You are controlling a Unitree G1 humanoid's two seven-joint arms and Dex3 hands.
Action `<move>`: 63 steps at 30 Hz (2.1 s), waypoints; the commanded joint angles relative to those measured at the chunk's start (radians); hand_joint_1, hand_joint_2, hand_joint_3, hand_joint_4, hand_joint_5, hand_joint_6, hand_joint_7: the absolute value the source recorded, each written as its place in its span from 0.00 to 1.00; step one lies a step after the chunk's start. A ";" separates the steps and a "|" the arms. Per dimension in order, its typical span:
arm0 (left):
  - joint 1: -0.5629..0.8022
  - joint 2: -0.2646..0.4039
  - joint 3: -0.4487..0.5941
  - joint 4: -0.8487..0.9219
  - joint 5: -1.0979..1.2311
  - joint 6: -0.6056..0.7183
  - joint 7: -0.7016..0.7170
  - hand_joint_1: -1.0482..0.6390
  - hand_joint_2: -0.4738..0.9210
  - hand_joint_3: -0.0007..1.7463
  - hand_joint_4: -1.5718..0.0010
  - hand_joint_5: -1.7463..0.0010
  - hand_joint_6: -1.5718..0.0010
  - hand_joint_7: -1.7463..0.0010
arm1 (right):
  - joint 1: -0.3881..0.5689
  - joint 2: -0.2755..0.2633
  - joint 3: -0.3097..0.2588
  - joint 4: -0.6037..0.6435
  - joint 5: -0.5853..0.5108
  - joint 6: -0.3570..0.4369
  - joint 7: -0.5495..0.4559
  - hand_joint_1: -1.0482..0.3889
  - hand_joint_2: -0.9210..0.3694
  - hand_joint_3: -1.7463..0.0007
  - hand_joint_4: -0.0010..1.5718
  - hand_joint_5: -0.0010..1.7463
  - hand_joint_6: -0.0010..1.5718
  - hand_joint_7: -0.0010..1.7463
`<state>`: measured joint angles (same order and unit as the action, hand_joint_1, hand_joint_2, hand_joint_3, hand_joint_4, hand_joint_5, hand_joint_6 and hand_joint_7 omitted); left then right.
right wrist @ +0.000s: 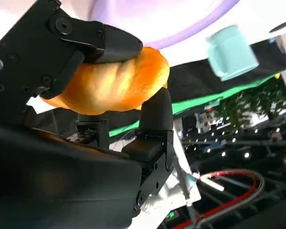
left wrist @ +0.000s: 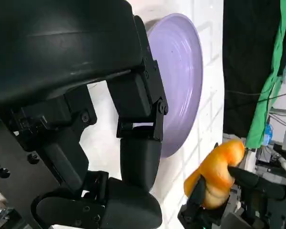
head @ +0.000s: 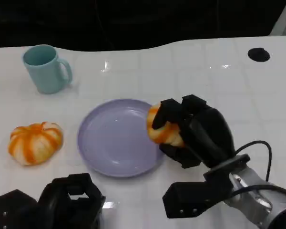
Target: Grasp the bread from the table and place it into the plate.
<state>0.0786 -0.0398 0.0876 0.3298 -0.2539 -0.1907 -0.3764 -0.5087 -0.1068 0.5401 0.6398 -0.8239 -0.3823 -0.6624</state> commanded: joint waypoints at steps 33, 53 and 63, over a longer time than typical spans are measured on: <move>0.021 0.004 -0.013 -0.009 0.003 -0.029 -0.007 0.00 0.62 0.59 0.00 0.31 0.09 0.50 | -0.183 0.146 0.112 0.216 -0.004 0.088 0.233 0.27 0.00 0.84 0.00 0.29 0.22 0.00; 0.014 0.001 -0.017 -0.007 0.016 -0.031 0.006 0.00 0.62 0.59 0.00 0.31 0.08 0.50 | 0.005 0.008 0.036 -0.102 0.091 0.016 0.323 0.25 0.00 0.81 0.09 0.30 0.25 0.02; 0.013 0.001 -0.021 -0.006 0.017 -0.032 0.005 0.00 0.62 0.59 0.00 0.32 0.09 0.50 | 0.174 0.004 -0.103 -0.174 0.354 -0.142 0.405 0.40 0.00 0.91 0.37 0.53 0.47 0.10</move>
<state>0.0934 -0.0485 0.0669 0.3186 -0.2423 -0.2148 -0.3766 -0.3690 -0.1054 0.4799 0.4818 -0.5463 -0.4764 -0.2839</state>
